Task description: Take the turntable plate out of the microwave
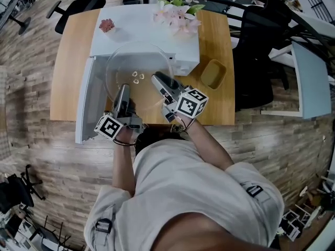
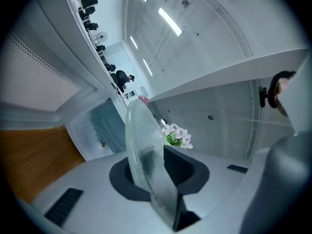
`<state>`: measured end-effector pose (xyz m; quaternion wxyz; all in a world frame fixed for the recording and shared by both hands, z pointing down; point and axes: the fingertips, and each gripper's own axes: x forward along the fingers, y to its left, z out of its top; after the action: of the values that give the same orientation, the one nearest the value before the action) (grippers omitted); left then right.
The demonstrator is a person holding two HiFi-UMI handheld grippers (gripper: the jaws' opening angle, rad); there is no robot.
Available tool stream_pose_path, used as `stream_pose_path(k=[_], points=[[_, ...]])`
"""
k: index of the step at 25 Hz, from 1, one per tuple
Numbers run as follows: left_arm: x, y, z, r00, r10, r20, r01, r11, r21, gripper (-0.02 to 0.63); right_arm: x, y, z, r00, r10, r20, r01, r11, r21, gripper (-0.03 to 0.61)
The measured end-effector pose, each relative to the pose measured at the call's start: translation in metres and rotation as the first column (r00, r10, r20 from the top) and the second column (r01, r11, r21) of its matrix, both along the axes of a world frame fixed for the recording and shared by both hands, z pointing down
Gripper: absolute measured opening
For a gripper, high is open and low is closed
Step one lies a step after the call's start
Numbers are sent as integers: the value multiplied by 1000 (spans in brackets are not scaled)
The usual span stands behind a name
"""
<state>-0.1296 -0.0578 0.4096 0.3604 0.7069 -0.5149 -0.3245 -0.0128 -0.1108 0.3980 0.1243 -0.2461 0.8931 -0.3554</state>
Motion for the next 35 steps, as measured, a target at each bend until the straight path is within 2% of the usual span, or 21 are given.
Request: stream_pose_path(k=[6,10,18,35], points=[[8,-7,-5,999,43,-28,-44,999,-4,89,9,-3,-12,999,43,0,-43,998,39,109],[9,-14,-29,997,72,12,-72,995,66,89,10,-5,-29,998,68,14,-69,995,79,110],[15,-19,-58,995,99,34,-102,986,128,89,19,-5,-61,995,94,34,-98,984,148,112],[17,-17,-69,994,101,28,-104,983,151,89,21,-1,-71,994,103,26,-105,978,178,114]])
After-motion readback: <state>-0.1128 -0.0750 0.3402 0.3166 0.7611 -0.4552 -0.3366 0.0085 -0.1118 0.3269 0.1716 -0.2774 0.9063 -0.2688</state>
